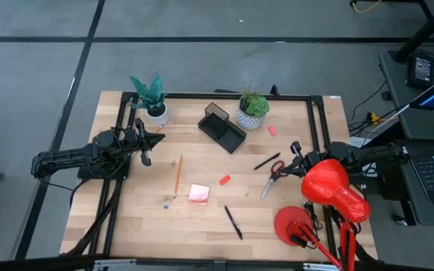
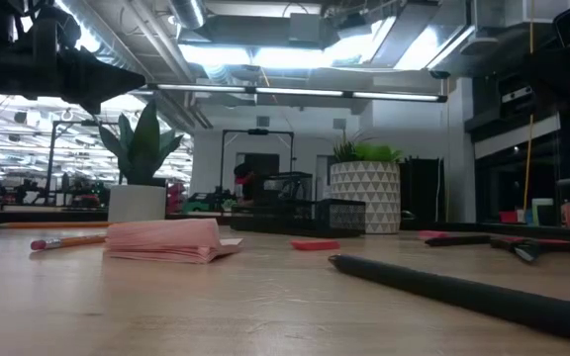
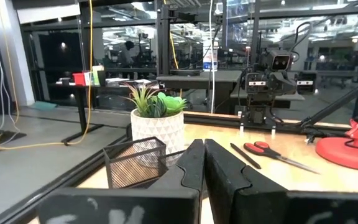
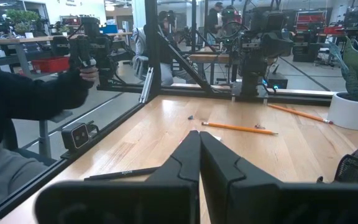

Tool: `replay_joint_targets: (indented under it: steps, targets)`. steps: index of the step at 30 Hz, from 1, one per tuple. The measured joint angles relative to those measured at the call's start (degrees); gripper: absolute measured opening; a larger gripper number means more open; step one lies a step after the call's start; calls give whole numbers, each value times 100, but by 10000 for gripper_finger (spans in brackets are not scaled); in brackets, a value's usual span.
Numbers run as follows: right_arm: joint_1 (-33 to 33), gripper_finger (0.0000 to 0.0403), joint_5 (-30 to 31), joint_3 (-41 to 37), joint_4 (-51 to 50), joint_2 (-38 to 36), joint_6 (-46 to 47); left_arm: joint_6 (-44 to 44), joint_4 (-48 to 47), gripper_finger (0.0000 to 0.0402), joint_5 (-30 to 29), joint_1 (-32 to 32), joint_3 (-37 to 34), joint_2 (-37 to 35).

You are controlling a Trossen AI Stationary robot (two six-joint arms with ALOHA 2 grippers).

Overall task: Pick and place office supplies into organizer
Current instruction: Put the pink eraser into the black desk organizer

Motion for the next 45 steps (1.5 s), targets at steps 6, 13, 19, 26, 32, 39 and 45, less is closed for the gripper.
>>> replay_joint_targets:
  steps: [6, 13, 19, 26, 32, 39, 45]
  targets:
    - [1, 12, 1, 2, 2, 0, -1, 47, 0, 6, 0, 1, 1, 0]
    - [2, 12, 263, 0, 194, 0, 3, -429, -45, 6, 1012, -1, 2, 0]
    - [-2, 12, 455, 2, 501, 0, -300, -366, -5, 1, 1098, -1, 2, 236]
    - [-13, 12, 1336, 4, 583, 2, -186, -199, 42, 1, 885, -1, 382, 1001]
    - [-13, 12, 2037, 8, 716, 2, -478, 230, 37, 1, 743, -1, 979, 1988]
    - [-181, 12, 2257, 482, 542, 322, -301, 669, 38, 3, 310, 5, 1570, 3091]
    - [-565, 12, 2489, 1181, -219, 1282, -53, 707, 39, 3, 317, 3, 1765, 3659]
